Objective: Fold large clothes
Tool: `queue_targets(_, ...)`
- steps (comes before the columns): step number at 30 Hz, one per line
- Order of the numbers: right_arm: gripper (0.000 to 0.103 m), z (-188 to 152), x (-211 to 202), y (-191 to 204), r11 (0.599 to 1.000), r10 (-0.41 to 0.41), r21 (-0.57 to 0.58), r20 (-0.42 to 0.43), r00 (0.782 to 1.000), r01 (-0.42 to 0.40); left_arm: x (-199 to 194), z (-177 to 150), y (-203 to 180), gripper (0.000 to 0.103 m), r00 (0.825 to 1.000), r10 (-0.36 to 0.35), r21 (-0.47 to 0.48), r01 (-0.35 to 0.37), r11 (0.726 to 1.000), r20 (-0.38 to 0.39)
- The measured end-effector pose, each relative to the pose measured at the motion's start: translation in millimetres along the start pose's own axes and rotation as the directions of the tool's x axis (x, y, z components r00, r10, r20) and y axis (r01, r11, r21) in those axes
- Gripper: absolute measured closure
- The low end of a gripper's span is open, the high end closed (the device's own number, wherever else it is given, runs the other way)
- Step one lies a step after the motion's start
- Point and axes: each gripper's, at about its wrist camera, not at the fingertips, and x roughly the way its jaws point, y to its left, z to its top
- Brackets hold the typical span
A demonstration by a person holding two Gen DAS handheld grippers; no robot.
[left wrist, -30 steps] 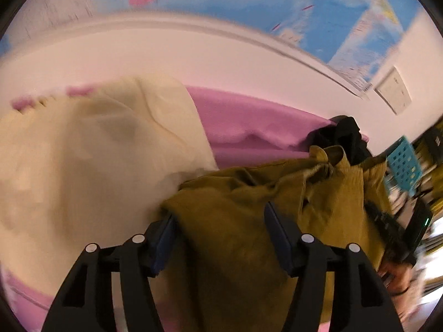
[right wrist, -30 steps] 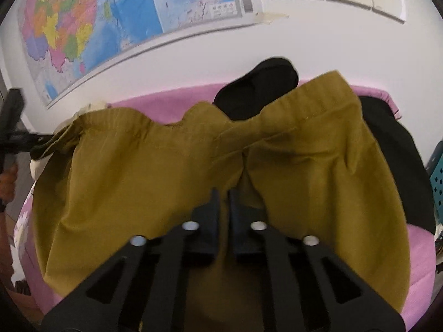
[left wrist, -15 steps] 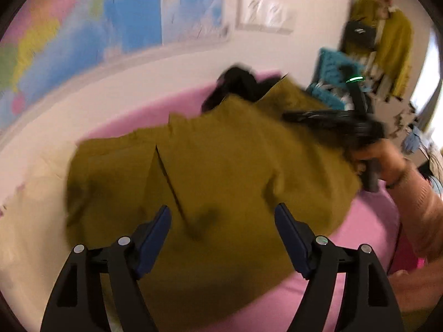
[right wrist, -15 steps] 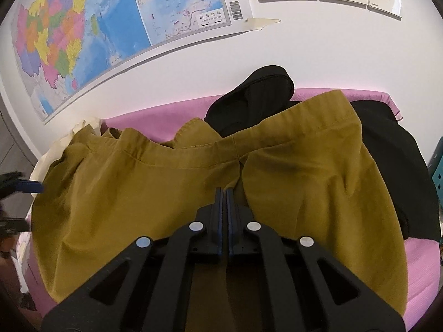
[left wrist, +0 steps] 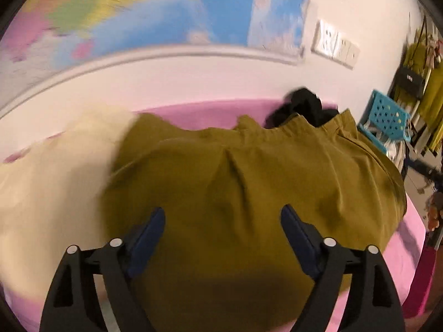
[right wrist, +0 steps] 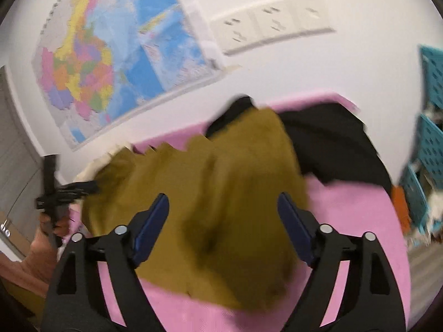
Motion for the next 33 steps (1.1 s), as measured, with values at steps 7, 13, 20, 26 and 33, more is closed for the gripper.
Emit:
queue_targets(7,0.019,-51,10,-29,0.994,0.069,0.095,-0.100,0.993,-0.060,-39,-57,42,0.008,1.000,0.026,-0.095,-0.026,0.995,0.001)
queue_targets(13,0.076,-50,27,-24,0.995,0.070,0.075,-0.130,0.989,-0.060,12,-56,8,0.048,0.997,-0.068,-0.088,0.065,0.994,-0.035)
queue_targets(20,0.093,-13,-62,-20,0.983,0.170,0.055,0.073,0.983,-0.174,-36,-57,25,0.082,0.972,-0.232,-0.221,0.220,0.950,-0.031)
queue_targets(26,0.092,-40,-58,-44,0.991,0.104,0.089,-0.047,0.994,-0.099,-47,-94,7,0.076,0.953,-0.265,-0.203,0.233,0.951,-0.149)
queue_targets(33,0.049,-53,-56,-58,0.981,-0.159,0.098,-0.064,0.985,0.164,-63,-85,4,0.038,0.996,-0.021,-0.150,0.008,0.989,-0.086)
